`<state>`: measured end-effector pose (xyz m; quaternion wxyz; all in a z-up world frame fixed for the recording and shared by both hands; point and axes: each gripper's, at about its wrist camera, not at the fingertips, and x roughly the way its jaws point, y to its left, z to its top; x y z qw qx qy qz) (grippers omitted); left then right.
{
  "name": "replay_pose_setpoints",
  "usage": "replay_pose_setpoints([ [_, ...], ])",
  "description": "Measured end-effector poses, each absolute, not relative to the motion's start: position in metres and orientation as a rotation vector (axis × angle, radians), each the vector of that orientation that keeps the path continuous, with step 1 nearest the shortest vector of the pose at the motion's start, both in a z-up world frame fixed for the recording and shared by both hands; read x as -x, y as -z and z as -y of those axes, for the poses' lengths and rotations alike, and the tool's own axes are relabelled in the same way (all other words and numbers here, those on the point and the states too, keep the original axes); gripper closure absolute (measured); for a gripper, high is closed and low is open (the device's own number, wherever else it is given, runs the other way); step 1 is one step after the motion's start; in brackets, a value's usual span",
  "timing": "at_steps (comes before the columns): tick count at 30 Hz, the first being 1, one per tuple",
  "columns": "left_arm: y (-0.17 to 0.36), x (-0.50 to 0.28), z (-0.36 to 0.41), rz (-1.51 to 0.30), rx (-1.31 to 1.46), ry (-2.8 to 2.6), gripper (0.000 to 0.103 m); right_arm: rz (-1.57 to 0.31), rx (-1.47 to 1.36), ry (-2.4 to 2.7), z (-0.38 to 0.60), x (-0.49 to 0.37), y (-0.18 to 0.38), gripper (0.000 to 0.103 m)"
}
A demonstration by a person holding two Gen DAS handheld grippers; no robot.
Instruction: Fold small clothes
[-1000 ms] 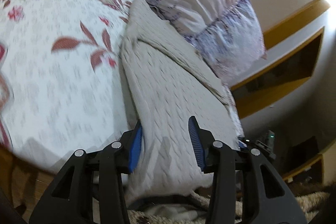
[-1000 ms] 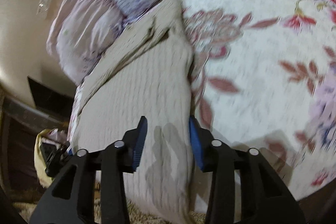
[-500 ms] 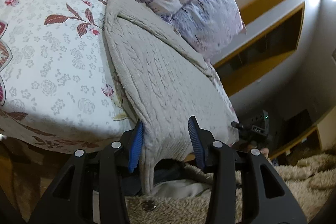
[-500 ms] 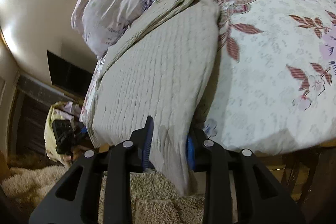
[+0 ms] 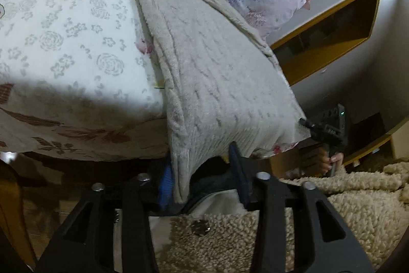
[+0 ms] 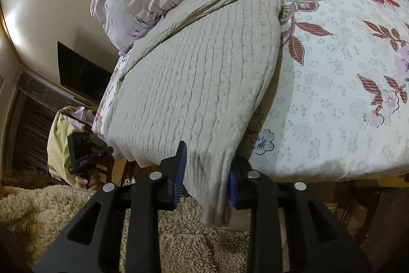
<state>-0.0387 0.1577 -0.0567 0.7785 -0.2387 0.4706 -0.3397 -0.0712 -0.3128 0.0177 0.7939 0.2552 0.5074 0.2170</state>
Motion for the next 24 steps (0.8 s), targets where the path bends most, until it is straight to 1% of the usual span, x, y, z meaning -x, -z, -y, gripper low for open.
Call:
replay_pose_setpoints([
  [1, 0.055, 0.039, -0.158, -1.014, 0.517, 0.745, 0.076, -1.088, -0.535, -0.467, 0.311, 0.071, -0.018, 0.089],
  [3, 0.051, 0.041, -0.158, -0.998, 0.505, 0.766, 0.091, -1.066, -0.522, -0.473, 0.309, 0.07, -0.021, 0.093],
  [6, 0.042, 0.045, -0.157, -0.955, 0.495, 0.803, 0.095, -1.009, -0.49, -0.479, 0.308, 0.07, -0.031, 0.095],
  [16, 0.004, 0.044, -0.173, -0.76, 0.555, 0.813, 0.096, -0.704, -0.379, -0.43, 0.311, 0.065, -0.088, 0.095],
  [24, -0.03, 0.019, -0.184, -0.657, 0.587, 0.624, 0.096, -0.569, -0.279, -0.315, 0.303, 0.036, -0.12, 0.096],
])
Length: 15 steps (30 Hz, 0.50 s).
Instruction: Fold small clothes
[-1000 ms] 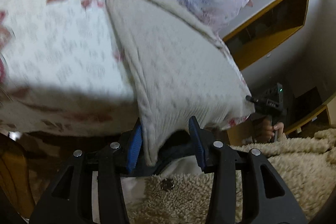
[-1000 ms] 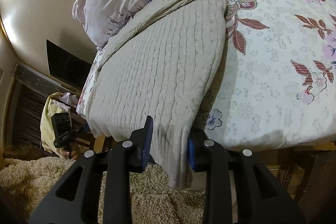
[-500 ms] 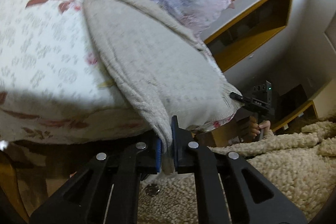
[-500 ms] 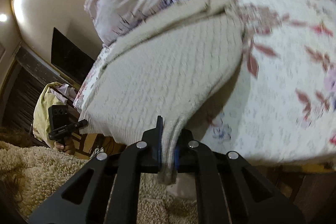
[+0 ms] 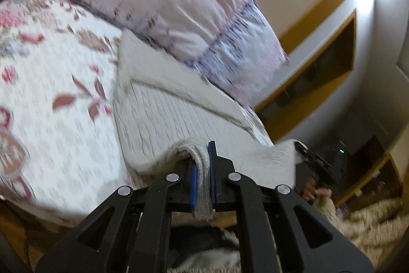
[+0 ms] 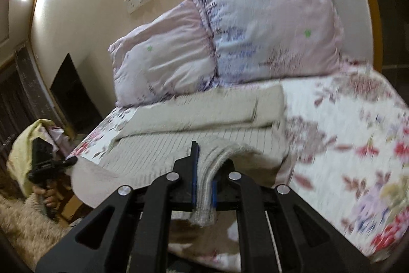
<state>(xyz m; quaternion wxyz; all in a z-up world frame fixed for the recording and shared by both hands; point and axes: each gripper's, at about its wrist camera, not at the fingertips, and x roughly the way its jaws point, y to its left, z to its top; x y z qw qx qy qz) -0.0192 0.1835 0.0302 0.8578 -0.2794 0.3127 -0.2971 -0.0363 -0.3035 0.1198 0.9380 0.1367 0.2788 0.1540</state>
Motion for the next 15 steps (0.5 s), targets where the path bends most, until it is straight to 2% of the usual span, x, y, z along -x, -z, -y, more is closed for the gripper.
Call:
replay_pose_setpoints([
  [6, -0.05, -0.027, -0.185, -0.614, 0.616, 0.544, 0.097, -0.532, -0.285, -0.267, 0.303, -0.003, -0.13, 0.096],
  [15, -0.097, -0.101, -0.159, -0.56, 0.46, 0.514, 0.097, -0.516, -0.299, -0.191, 0.304, -0.068, -0.135, 0.096],
])
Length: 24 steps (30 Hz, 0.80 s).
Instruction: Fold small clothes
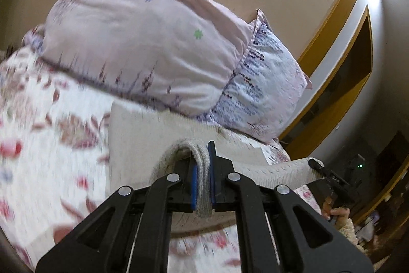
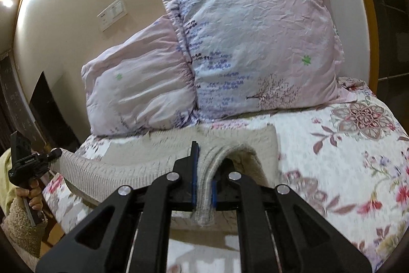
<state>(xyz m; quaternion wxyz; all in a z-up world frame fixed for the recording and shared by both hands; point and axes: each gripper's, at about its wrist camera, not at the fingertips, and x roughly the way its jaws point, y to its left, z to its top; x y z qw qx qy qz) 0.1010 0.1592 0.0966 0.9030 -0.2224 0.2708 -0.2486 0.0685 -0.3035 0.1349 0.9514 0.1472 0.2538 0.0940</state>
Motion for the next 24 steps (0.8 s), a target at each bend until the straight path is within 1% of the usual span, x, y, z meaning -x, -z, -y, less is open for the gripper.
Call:
replay_pose_setpoints([
  [4, -0.103, -0.136, -0.155, -0.569, 0.442, 0.492, 0.097, -0.512, -0.318, -0.166, 0.307, -0.096, -0.133, 0.096],
  [8, -0.093, -0.174, -0.157, -0.597, 0.469, 0.464, 0.097, -0.53, -0.345, -0.144, 0.311, -0.124, -0.122, 0.096],
  [12, -0.065, -0.209, -0.161, -0.664, 0.539, 0.428, 0.097, -0.611, -0.395, -0.112, 0.316, -0.158, -0.094, 0.096],
  [18, -0.011, -0.246, -0.167, -0.796, 0.642, 0.372, 0.097, -0.785, -0.501, -0.06, 0.326, -0.199, -0.039, 0.096],
  [21, 0.003, -0.252, -0.173, -0.828, 0.71, 0.378, 0.097, -0.82, -0.564, -0.06, 0.33, -0.205, -0.025, 0.095],
  [24, 0.008, -0.253, -0.174, -0.846, 0.741, 0.386, 0.097, -0.832, -0.612, -0.067, 0.333, -0.208, -0.022, 0.093],
])
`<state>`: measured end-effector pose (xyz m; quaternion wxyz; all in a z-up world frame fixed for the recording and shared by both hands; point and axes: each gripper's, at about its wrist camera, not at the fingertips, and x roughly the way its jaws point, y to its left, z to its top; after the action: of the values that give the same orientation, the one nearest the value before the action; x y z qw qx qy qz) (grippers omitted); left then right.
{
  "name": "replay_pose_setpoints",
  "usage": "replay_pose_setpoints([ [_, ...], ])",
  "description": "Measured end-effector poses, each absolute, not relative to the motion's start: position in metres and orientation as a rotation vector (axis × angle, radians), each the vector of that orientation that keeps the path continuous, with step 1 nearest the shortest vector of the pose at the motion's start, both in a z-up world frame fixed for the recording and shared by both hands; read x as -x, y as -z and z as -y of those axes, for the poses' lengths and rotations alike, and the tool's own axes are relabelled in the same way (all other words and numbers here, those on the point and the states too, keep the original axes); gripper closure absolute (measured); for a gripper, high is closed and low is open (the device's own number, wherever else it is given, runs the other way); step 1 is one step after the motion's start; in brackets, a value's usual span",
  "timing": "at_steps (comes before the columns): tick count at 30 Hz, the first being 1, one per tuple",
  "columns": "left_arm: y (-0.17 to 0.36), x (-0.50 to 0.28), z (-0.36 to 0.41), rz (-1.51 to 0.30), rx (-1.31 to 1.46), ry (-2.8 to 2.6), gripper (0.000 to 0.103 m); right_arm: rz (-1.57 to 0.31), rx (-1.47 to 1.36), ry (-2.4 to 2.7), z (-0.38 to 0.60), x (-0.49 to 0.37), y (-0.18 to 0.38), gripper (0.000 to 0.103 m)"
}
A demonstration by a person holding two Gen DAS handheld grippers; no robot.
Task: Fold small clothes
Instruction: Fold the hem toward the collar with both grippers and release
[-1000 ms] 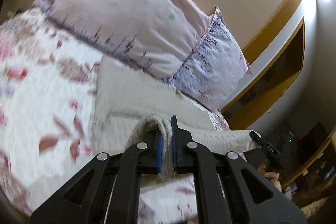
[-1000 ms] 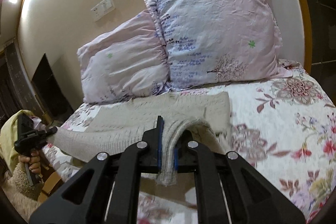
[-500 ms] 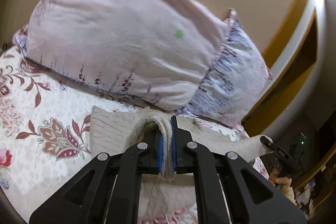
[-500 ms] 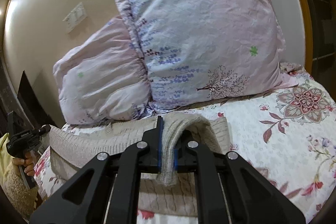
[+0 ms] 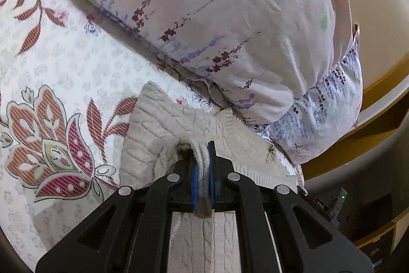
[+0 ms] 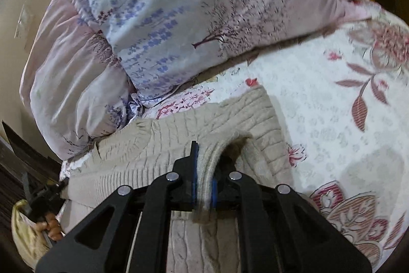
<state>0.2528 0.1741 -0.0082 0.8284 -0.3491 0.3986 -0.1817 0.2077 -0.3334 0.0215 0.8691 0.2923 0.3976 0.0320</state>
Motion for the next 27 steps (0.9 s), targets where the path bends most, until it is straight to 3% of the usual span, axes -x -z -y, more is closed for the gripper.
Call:
replay_pose_setpoints([
  [3, 0.008, -0.255, -0.174, -0.866, 0.762, 0.388, 0.097, -0.838, -0.683, -0.088, 0.338, -0.215, -0.02, 0.087],
  [5, 0.009, -0.257, -0.176, -0.877, 0.8, 0.39, 0.096, -0.837, -0.75, -0.109, 0.342, -0.22, -0.019, 0.066],
  [7, 0.01, -0.26, -0.177, -0.887, 0.835, 0.395, 0.093, -0.831, -0.812, -0.127, 0.344, -0.229, -0.02, 0.053],
  [10, 0.008, -0.264, -0.179, -0.884, 0.883, 0.404, 0.083, -0.81, -0.849, -0.146, 0.344, -0.242, -0.024, 0.042],
  [15, 0.003, -0.268, -0.18, -0.853, 0.942, 0.402, 0.057, -0.805, -0.853, -0.11, 0.345, -0.253, -0.024, 0.042],
  [22, -0.021, -0.251, -0.185, -0.801, 0.824, 0.389, 0.056, -0.737, -0.694, -0.045, 0.351, -0.213, -0.052, 0.042],
  [27, -0.03, -0.223, -0.185, -0.79, 0.658, 0.342, 0.057, -0.76, -0.555, -0.005, 0.358, -0.179, -0.057, 0.052],
])
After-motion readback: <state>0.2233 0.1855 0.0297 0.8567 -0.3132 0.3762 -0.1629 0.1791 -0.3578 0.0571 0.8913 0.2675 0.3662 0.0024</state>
